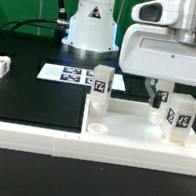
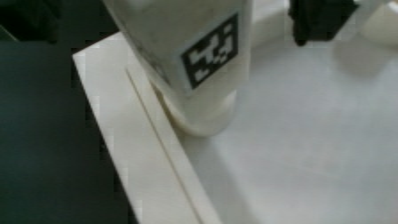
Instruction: Assemble square table
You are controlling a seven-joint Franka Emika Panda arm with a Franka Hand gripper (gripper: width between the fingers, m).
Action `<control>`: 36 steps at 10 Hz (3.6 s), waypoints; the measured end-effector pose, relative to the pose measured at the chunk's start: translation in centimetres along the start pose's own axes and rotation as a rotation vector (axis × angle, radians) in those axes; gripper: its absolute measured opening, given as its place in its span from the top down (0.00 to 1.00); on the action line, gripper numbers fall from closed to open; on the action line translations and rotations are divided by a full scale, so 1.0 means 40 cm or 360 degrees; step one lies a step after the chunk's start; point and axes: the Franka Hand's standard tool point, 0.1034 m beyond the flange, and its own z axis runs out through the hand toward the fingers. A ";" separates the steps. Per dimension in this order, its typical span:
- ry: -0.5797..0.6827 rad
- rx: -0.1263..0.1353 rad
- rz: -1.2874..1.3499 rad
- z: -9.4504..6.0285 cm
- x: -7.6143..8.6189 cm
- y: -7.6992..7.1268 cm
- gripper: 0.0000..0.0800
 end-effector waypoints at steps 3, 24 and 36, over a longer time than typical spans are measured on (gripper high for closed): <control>0.0028 -0.0001 -0.0037 -0.001 0.008 -0.001 0.34; -0.0107 0.0144 0.0920 -0.009 -0.040 0.014 0.19; -0.0042 0.0039 0.0395 0.007 -0.005 -0.001 0.62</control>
Offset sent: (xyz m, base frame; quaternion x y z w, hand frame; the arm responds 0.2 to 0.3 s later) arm 0.0000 0.0000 0.0000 0.0000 0.0000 0.0000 1.0000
